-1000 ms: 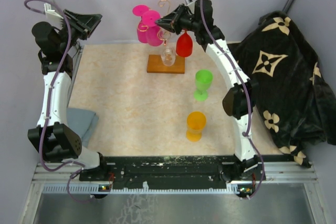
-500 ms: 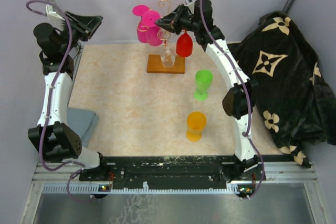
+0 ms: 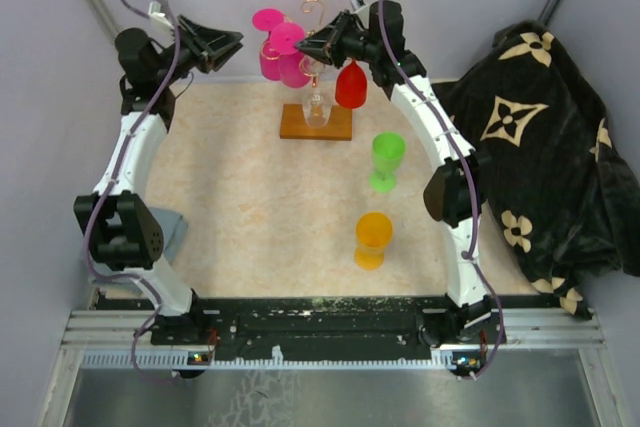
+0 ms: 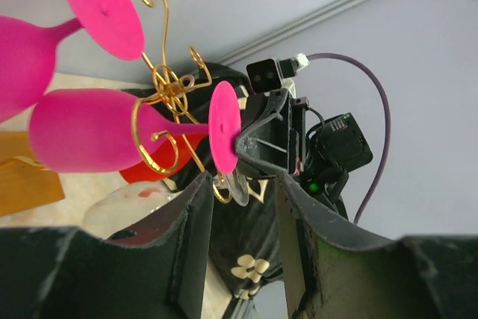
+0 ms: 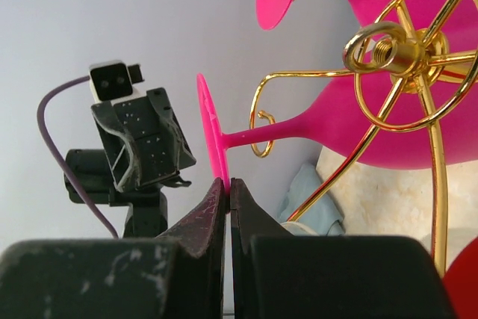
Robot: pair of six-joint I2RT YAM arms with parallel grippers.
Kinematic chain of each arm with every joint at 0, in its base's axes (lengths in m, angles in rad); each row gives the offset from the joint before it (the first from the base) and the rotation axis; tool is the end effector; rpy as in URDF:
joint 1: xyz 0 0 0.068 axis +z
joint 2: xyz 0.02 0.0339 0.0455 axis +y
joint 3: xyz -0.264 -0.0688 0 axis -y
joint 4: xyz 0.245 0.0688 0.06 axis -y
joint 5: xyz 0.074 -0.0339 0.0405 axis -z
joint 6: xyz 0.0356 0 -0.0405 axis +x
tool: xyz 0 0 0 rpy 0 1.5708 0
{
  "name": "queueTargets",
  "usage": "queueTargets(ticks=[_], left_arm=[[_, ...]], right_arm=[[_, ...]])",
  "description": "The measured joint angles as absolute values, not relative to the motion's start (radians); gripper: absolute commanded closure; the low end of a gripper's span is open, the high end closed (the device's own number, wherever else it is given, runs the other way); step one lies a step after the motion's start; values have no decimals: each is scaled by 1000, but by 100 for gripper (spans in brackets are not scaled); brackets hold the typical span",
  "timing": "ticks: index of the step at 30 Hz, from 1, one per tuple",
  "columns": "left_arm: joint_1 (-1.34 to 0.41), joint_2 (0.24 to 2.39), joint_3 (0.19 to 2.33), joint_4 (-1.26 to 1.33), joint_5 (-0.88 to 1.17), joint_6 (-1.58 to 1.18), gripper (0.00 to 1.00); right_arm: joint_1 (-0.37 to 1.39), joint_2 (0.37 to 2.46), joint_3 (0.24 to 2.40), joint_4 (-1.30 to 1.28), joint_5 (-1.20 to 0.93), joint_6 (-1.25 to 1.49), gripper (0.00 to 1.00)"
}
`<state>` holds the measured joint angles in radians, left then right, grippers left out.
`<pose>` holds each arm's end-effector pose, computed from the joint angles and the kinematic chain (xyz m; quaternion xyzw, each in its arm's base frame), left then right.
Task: Place the wine glass upside down on the wine glass rack
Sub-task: Turn the wine glass upside down at the wine rack.
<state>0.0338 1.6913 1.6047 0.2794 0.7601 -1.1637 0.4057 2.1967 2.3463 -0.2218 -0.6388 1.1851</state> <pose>0.3996 -0.0110 0.4333 -0.0962 0.6491 -0.5830 0.4792 0.4605 0.2209 0.4159 0.0663 0.7243 0.6227 0.2885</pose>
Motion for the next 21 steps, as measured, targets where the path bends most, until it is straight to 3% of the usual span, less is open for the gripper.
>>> queueTargets(ticks=[8,21], left_arm=[[-50,1848,1800,236,791,-1217,57],[-76,1874,1866,107,785,-1162,58]], right_arm=[[410,2193,2317,-186,-654,1179,100],[409,2185,2284,-141,-660,1183,100]])
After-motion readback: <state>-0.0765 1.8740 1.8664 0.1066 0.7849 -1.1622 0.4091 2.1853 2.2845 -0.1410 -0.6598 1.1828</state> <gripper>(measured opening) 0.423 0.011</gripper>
